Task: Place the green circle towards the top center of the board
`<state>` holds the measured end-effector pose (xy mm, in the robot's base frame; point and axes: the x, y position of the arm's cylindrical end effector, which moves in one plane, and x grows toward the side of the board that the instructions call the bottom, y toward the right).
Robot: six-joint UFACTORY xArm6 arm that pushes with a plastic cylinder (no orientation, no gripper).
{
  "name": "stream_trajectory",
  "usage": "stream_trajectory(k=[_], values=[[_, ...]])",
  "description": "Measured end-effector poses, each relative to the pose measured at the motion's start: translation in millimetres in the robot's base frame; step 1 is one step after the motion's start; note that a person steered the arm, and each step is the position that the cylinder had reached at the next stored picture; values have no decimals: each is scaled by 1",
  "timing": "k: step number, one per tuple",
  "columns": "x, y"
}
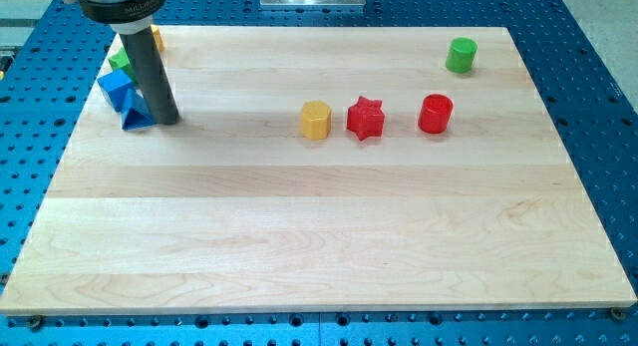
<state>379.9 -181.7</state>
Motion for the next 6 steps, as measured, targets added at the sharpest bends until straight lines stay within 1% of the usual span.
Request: stream_trajectory(k=[2,3,5,6], values=[[16,-41],[8,-15],[-12,-15],[-57,98]])
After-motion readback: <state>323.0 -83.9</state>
